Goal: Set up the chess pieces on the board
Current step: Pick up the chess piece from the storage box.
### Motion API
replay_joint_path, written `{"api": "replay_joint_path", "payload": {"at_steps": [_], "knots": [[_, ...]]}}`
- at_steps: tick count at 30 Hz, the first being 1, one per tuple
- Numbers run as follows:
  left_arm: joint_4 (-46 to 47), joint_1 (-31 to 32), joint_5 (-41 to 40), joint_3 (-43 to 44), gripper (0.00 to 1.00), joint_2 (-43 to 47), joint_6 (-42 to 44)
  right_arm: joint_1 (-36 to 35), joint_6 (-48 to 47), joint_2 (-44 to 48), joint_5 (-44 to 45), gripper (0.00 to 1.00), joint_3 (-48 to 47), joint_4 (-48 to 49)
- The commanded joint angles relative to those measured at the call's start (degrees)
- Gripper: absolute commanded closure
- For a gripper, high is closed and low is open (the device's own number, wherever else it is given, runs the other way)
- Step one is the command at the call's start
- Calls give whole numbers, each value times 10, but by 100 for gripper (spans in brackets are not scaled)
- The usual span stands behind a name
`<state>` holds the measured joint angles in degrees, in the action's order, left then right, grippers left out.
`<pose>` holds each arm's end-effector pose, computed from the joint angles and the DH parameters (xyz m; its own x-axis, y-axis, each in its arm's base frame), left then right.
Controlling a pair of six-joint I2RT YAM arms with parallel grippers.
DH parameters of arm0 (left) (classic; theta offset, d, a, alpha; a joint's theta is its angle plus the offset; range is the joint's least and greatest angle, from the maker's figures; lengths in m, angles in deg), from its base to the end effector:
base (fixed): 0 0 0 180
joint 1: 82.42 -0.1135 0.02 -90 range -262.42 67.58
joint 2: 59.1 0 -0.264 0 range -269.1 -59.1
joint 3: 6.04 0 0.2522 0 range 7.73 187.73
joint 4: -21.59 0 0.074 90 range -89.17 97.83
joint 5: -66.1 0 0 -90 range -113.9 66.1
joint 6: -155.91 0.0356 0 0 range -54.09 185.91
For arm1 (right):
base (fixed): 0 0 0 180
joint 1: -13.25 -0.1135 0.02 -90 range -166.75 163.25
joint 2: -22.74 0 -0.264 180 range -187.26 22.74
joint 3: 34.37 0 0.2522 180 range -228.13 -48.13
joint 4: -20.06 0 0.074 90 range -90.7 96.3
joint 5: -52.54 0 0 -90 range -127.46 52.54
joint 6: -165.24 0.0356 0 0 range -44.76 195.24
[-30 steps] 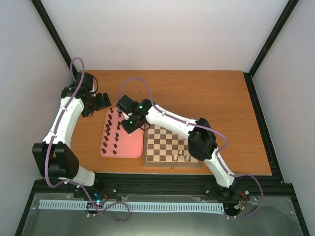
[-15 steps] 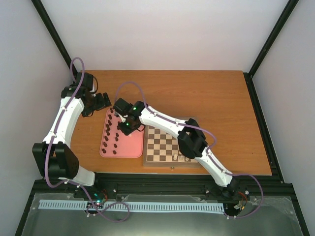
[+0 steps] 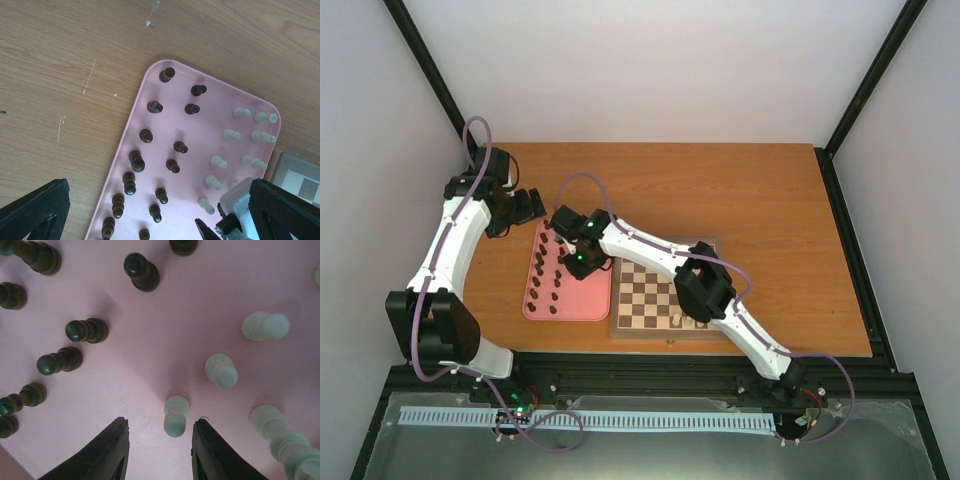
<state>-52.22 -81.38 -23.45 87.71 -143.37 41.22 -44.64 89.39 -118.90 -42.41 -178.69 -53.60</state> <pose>0.2898 -0.0055 0.3189 -0.8278 -0.4027 -0.3906 -0.3568 0.9152 -0.1874 0.2709 0.4375 0.1856 -0.6972 -0.6529 -0.2961 -0.7099 0.6862 0.1588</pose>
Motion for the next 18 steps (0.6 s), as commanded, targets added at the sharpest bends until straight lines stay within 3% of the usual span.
{"api": "replay_joint_path", "payload": {"at_steps": [1, 18], "knots": [[0, 2, -2, 13, 0, -3, -4, 0, -9, -13, 6, 64, -14, -8], [0, 2, -3, 12, 0, -8, -2, 5, -9, -31, 12, 70, -23, -5]]}}
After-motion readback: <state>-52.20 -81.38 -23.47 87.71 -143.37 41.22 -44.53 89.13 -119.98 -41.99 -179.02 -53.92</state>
